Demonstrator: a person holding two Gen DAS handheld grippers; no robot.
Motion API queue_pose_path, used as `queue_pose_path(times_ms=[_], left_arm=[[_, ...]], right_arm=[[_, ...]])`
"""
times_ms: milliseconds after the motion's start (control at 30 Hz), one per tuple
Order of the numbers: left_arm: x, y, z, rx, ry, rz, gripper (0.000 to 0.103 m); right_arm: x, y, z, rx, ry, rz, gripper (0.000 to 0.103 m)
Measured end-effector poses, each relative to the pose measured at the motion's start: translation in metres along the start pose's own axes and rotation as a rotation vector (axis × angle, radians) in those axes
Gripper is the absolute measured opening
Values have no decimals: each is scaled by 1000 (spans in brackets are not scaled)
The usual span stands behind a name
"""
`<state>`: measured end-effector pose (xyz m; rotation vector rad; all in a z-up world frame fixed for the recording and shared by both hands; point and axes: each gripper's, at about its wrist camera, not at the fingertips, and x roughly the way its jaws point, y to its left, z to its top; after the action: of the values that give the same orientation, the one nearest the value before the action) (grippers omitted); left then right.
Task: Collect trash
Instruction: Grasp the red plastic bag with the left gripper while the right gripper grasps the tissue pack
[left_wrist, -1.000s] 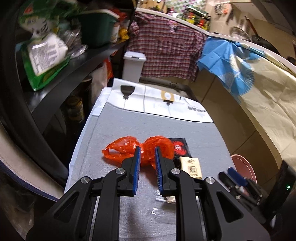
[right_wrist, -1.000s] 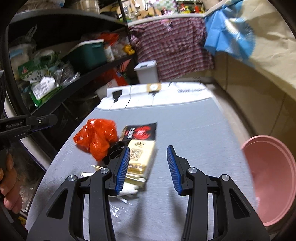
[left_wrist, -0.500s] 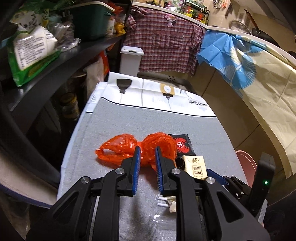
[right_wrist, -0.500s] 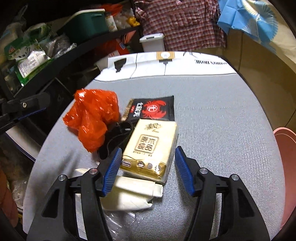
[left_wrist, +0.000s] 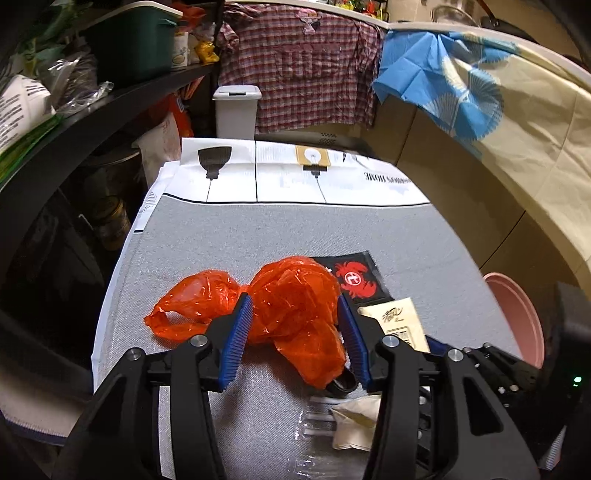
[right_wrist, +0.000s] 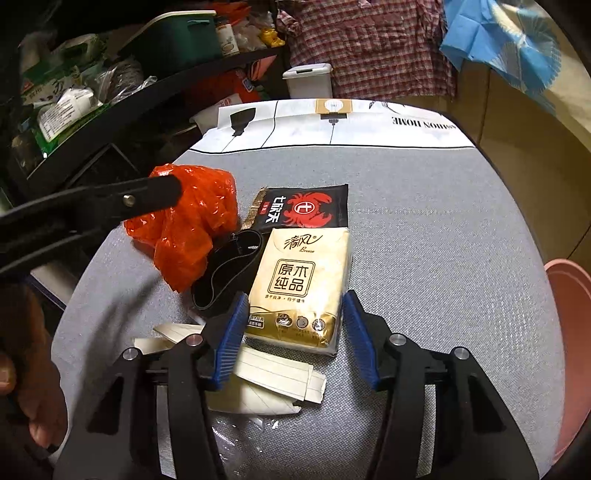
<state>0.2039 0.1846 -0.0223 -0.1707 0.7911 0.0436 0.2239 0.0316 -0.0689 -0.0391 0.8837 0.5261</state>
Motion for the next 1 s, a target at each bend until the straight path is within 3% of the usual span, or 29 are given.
queue_pose_path(times_ms=[133,233,267,300,400,567,767,933,1000], left_arm=[[5,-1,-2,7,19,-4,46],[6,-3,-4,23,30,3,33],[4,-4,-4,29,29,6,26],[3,-5,-3,37,28,11,8],[-3,-3,-1,26,24,29,8],[-11,1,1,9,9,42,7],[-15,-2,0,24,4,44,7],[-18,0,1,23,-2,40,7],[-20,1,0,23,-5,41,7]], right_arm=[[-3,-4,1,13,-10,5,45],[-7,-8,2,22,-22,0,40],[-7,-10,2,23,-21,1,38],[-7,-12,2,29,-21,7,38],[-11,-16,3,43,-30,-1,39],[-10,-16,5,46,-25,8,54],[1,-17,4,42,12,-5,63],[7,-13,3,14,38,-21,65],[5,-13,4,13,31,-25,60]])
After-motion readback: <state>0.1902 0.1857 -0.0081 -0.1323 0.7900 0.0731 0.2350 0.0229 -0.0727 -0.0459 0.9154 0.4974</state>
